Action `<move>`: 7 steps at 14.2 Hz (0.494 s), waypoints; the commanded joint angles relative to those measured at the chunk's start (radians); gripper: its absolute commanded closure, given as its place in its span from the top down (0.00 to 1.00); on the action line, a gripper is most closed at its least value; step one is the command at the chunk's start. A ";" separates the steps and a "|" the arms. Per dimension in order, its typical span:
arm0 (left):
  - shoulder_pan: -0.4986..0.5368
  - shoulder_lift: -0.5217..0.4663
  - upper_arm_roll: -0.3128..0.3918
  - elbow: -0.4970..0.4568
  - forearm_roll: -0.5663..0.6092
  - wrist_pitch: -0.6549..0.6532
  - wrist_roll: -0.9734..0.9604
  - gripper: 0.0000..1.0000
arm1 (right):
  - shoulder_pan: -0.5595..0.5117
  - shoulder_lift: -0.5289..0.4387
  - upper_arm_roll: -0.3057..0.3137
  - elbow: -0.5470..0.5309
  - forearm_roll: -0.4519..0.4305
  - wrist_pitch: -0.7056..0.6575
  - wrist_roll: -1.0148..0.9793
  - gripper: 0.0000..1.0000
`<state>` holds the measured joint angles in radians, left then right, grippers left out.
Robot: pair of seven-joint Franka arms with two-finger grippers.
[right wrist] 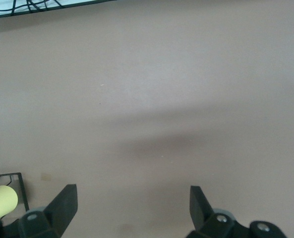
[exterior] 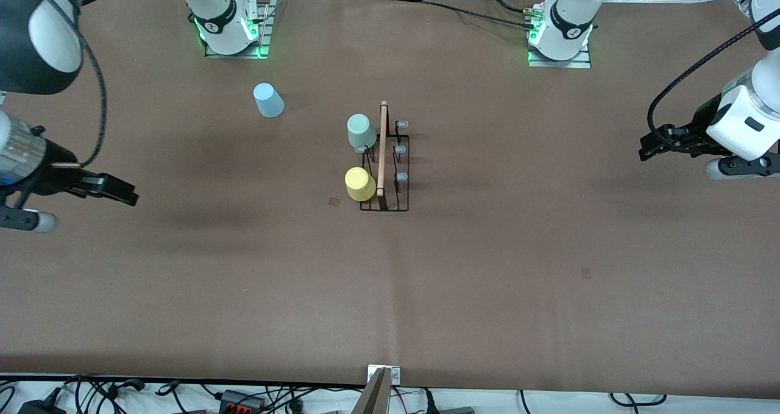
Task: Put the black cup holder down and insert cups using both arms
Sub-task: 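Hang the yellow cup on a lower rack peg and release it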
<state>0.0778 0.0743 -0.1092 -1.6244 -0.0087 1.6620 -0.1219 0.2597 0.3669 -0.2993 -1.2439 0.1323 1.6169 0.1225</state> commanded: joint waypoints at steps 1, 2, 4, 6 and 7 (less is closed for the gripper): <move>0.013 -0.016 -0.006 -0.006 -0.027 -0.011 0.022 1.00 | -0.130 -0.052 0.098 -0.038 -0.006 -0.008 -0.101 1.00; 0.013 -0.016 -0.006 -0.006 -0.027 -0.011 0.022 1.00 | -0.160 -0.069 0.123 -0.048 -0.013 -0.005 -0.112 1.00; 0.014 -0.014 -0.004 -0.008 -0.027 -0.011 0.022 1.00 | -0.235 -0.095 0.211 -0.063 -0.066 -0.003 -0.116 1.00; 0.013 -0.016 -0.004 -0.006 -0.027 -0.011 0.025 1.00 | -0.261 -0.124 0.246 -0.101 -0.105 0.006 -0.115 1.00; 0.011 -0.016 -0.004 -0.006 -0.027 -0.013 0.025 1.00 | -0.261 -0.135 0.246 -0.117 -0.106 0.009 -0.116 1.00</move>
<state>0.0785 0.0743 -0.1092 -1.6244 -0.0087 1.6620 -0.1219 0.0181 0.2880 -0.0891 -1.2882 0.0529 1.6130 0.0196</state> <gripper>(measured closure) 0.000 0.000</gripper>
